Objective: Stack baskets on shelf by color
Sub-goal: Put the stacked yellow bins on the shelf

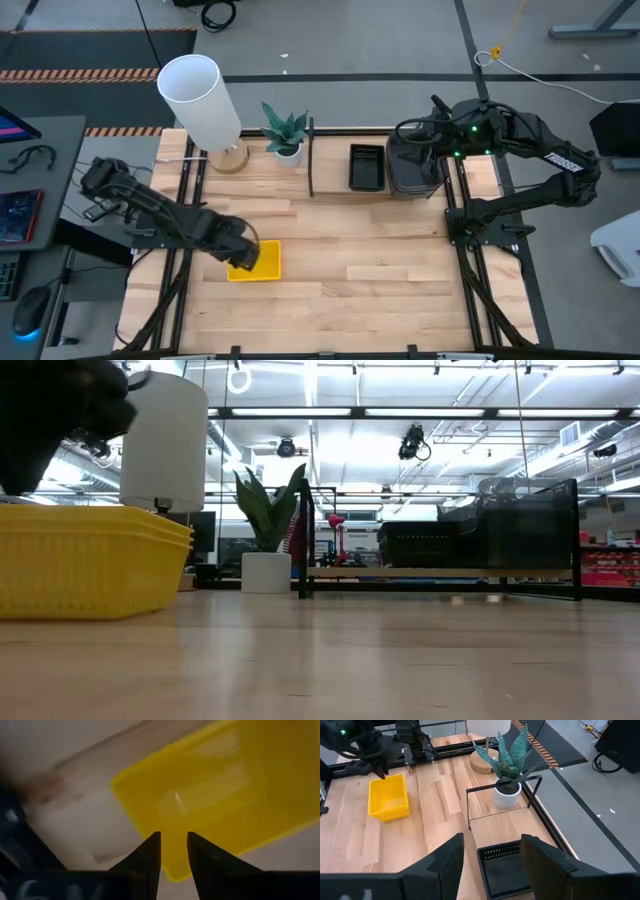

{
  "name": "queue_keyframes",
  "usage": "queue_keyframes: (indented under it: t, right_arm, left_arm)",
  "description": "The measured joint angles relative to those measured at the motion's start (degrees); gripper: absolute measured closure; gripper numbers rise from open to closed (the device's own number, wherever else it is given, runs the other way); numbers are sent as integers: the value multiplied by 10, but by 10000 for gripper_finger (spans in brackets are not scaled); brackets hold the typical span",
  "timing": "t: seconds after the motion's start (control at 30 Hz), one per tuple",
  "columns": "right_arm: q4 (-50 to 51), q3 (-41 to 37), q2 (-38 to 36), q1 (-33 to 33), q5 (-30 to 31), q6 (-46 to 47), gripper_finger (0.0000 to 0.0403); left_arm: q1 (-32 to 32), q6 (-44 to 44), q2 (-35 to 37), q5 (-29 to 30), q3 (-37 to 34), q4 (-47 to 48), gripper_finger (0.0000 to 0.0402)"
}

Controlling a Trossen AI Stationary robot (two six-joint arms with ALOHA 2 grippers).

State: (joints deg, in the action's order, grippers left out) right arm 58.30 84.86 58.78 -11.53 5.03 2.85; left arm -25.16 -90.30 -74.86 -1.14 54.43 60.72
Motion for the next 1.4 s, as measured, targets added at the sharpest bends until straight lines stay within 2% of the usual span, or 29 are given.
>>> queue_keyframes:
  t: [0.17, 0.5, 0.67, 0.87, 1.13, 1.23, 1.4]
  right_arm:
    - [-5, 0, 2, 0, 0, 0, 204]
    - [-27, 0, 2, 0, -2, 0, 204]
    - [-34, 0, 2, 3, -2, 0, 204]
    - [-34, 0, 2, 3, -2, 0, 204]
    - [-34, 0, 2, 3, -12, 2, 204]
    - [-35, 0, 2, 3, -13, 2, 204]
    - [-35, 0, 2, 3, -19, 6, 204]
  left_arm:
    - [-25, -140, 33, 4, -43, -8, 285]
    - [-47, -244, -1, 15, -43, -1, 174]
    - [-43, -231, -42, 2, -43, -41, 167]
    - [-42, -221, -87, -15, -43, -54, 197]
    - [-32, -161, -88, -15, -43, -59, 234]
    - [-22, -120, -88, -15, -43, -38, 232]
    - [4, -75, -80, -20, -32, 29, 202]
